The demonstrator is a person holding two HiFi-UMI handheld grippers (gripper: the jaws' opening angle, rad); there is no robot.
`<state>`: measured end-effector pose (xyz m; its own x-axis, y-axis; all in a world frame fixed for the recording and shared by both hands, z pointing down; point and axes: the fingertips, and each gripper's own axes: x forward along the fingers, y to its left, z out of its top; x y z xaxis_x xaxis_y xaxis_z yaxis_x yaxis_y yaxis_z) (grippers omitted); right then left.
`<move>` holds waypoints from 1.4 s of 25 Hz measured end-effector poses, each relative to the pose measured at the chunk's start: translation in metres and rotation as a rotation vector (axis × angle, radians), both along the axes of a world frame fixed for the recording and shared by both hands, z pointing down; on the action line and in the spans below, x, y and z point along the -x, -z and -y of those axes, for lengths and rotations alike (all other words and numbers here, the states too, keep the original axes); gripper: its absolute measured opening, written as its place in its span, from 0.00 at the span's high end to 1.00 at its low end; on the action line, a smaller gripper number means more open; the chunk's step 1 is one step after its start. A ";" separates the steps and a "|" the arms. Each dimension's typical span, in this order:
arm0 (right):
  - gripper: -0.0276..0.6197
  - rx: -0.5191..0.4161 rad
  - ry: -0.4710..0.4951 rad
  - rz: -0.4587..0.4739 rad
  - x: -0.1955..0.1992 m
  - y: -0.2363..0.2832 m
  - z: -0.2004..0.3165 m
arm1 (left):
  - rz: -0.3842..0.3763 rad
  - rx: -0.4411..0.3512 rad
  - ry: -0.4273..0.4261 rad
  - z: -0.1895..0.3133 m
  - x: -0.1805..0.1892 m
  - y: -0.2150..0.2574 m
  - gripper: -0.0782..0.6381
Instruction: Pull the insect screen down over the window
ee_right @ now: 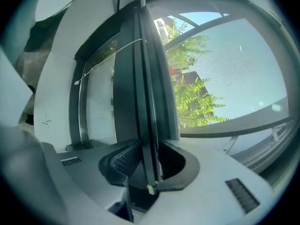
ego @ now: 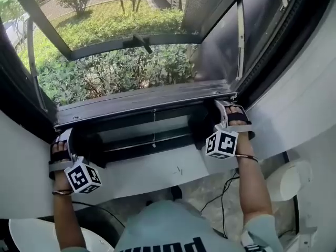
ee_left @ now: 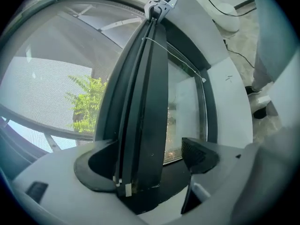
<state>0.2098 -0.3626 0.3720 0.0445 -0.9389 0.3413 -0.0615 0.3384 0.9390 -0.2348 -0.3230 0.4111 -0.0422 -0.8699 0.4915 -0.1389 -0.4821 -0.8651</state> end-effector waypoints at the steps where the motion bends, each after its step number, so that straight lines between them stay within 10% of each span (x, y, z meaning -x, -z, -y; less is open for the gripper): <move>1: 0.81 -0.021 -0.026 0.031 -0.001 0.006 -0.007 | -0.015 -0.015 0.010 -0.004 0.000 0.004 0.28; 4: 0.81 -0.092 -0.090 0.245 0.003 0.024 -0.032 | -0.134 -0.095 0.023 -0.020 -0.005 0.025 0.28; 8: 0.81 -0.082 -0.104 0.714 0.036 0.029 -0.075 | -0.587 -0.105 -0.012 -0.056 -0.037 0.043 0.31; 12: 0.82 -0.041 -0.129 1.167 0.063 0.023 -0.118 | -1.088 -0.003 0.000 -0.095 -0.064 0.028 0.76; 16: 0.95 0.017 -0.157 1.462 0.081 0.005 -0.159 | -1.461 0.128 0.191 -0.132 -0.068 -0.019 0.87; 22: 0.95 0.106 -0.188 1.505 0.092 -0.032 -0.199 | -1.499 0.162 0.289 -0.185 -0.092 -0.054 0.87; 35: 0.95 0.204 0.008 1.389 0.038 -0.069 -0.233 | -1.404 -0.016 0.372 -0.238 -0.177 -0.042 0.87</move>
<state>0.1716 -0.1292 0.4412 -0.4423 -0.8667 0.2306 -0.8843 0.4644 0.0493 -0.0575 -0.0855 0.4535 0.2360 -0.9218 0.3074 -0.9717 -0.2215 0.0816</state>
